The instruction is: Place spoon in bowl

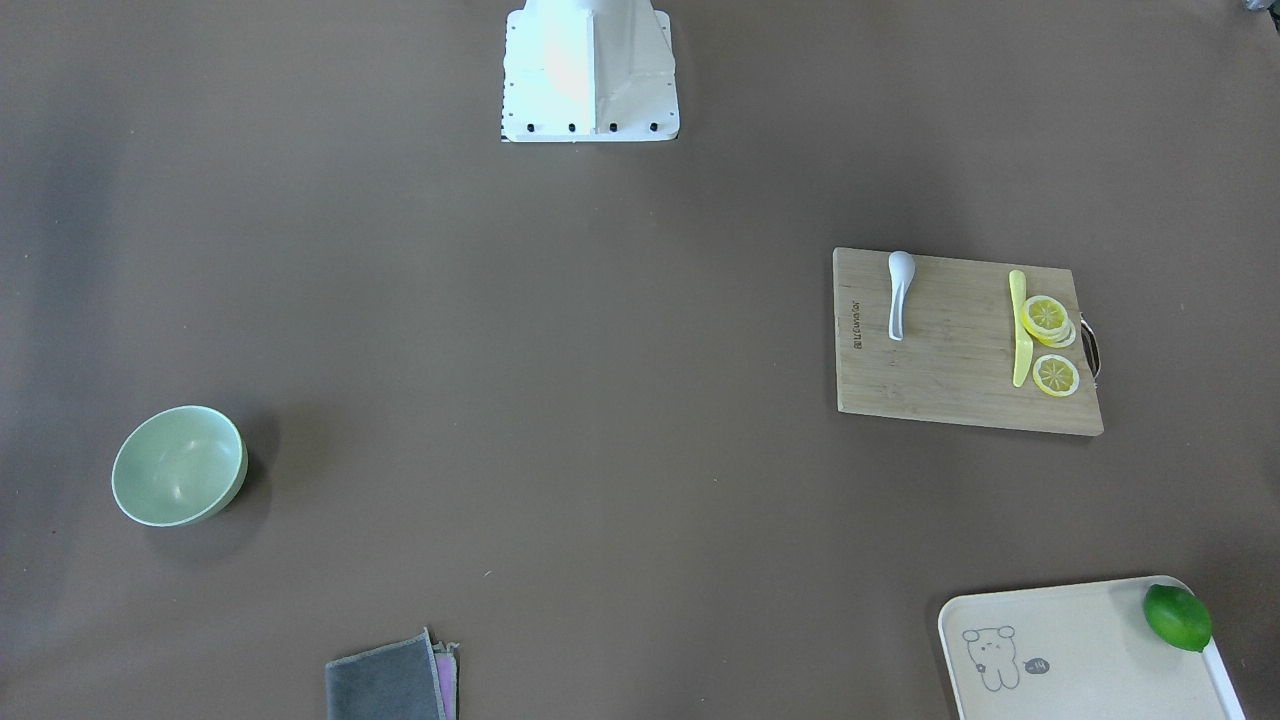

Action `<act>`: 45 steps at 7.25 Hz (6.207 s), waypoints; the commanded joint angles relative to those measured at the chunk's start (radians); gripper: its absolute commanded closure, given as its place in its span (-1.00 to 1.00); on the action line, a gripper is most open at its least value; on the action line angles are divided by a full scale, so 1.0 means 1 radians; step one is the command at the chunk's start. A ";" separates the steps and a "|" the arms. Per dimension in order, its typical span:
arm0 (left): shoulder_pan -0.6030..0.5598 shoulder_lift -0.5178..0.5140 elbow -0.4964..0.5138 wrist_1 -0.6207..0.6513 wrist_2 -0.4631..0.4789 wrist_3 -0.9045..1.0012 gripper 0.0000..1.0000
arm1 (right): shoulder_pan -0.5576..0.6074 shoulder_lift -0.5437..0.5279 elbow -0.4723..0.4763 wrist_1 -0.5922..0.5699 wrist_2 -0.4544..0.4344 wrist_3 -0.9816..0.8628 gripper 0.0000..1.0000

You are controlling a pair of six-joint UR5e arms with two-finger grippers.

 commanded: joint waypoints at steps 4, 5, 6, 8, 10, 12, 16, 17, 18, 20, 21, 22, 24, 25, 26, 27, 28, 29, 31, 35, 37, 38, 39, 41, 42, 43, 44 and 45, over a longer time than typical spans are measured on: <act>0.004 -0.032 0.098 -0.110 -0.001 -0.118 -0.96 | -0.051 0.127 -0.120 0.128 0.005 0.040 -1.00; 0.016 -0.034 0.097 -0.134 -0.001 -0.154 -0.96 | -0.070 0.151 -0.174 0.201 0.003 0.055 -1.00; 0.029 -0.037 0.098 -0.136 -0.001 -0.169 -0.96 | -0.109 0.188 -0.245 0.296 0.003 0.103 -1.00; 0.044 -0.044 0.098 -0.136 -0.001 -0.175 -0.96 | -0.212 0.288 -0.401 0.492 -0.059 0.359 -1.00; 0.044 -0.046 0.100 -0.135 -0.001 -0.174 -0.96 | -0.349 0.360 -0.421 0.530 -0.182 0.567 -1.00; 0.044 -0.046 0.100 -0.133 -0.001 -0.175 -0.96 | -0.401 0.371 -0.476 0.553 -0.240 0.573 -1.00; 0.047 -0.052 0.100 -0.133 -0.003 -0.175 -0.96 | -0.406 0.360 -0.466 0.553 -0.198 0.579 0.99; 0.047 -0.064 0.109 -0.130 -0.003 -0.179 -0.96 | -0.406 0.369 -0.466 0.553 -0.182 0.585 1.00; 0.049 -0.081 0.120 -0.130 -0.003 -0.203 -0.96 | -0.403 0.369 -0.464 0.555 -0.167 0.609 1.00; 0.050 -0.084 0.124 -0.132 -0.004 -0.218 -0.96 | -0.404 0.404 -0.449 0.629 -0.123 0.778 1.00; 0.050 -0.084 0.124 -0.132 -0.004 -0.218 -0.96 | -0.409 0.453 -0.447 0.648 -0.085 0.842 1.00; 0.050 -0.084 0.127 -0.132 -0.003 -0.217 -0.96 | -0.441 0.513 -0.447 0.644 -0.083 0.867 1.00; 0.062 -0.090 0.143 -0.135 -0.004 -0.214 -0.96 | -0.594 0.665 -0.455 0.601 -0.226 0.982 1.00; 0.075 -0.095 0.143 -0.135 -0.004 -0.214 -0.96 | -0.701 0.766 -0.458 0.507 -0.353 0.999 1.00; 0.082 -0.101 0.141 -0.135 -0.004 -0.217 -0.96 | -0.760 0.846 -0.458 0.395 -0.416 1.008 1.00; 0.088 -0.109 0.146 -0.133 -0.004 -0.217 -0.96 | -0.797 0.856 -0.458 0.381 -0.423 1.007 1.00; 0.104 -0.118 0.149 -0.133 -0.003 -0.217 -0.96 | -0.817 0.854 -0.458 0.381 -0.425 1.007 1.00; 0.118 -0.119 0.144 -0.135 -0.003 -0.218 -0.96 | -0.837 0.848 -0.459 0.380 -0.444 1.005 1.00; 0.215 -0.144 0.092 -0.153 -0.004 -0.361 -0.96 | -0.840 0.833 -0.462 0.378 -0.454 1.001 0.13; 0.484 -0.045 -0.159 -0.170 0.048 -0.606 -0.94 | -0.664 0.763 -0.382 0.375 -0.324 0.962 -1.00; 0.663 -0.032 -0.207 -0.170 0.191 -0.692 -0.94 | -0.511 0.583 -0.270 0.354 -0.186 0.611 -1.00; 0.749 0.001 -0.228 -0.170 0.312 -0.705 -0.94 | -0.468 0.514 -0.234 0.355 -0.190 0.459 -1.00; 0.786 0.026 -0.235 -0.170 0.351 -0.705 -0.94 | -0.423 0.467 -0.216 0.355 -0.175 0.415 -1.00; 0.875 0.032 -0.223 -0.170 0.411 -0.708 -0.94 | -0.404 0.422 -0.203 0.367 -0.188 0.411 -1.00; 0.895 0.032 -0.219 -0.170 0.412 -0.714 -0.94 | -0.382 0.423 -0.203 0.360 -0.175 0.410 -1.00; 0.905 0.031 -0.203 -0.173 0.410 -0.714 -0.94 | -0.362 0.422 -0.203 0.320 -0.147 0.405 -1.00; 0.911 0.029 -0.198 -0.173 0.409 -0.712 -0.94 | -0.339 0.432 -0.194 0.249 -0.114 0.367 -1.00; 0.911 0.028 -0.195 -0.173 0.406 -0.712 -0.89 | -0.322 0.434 -0.176 0.176 -0.112 0.318 -1.00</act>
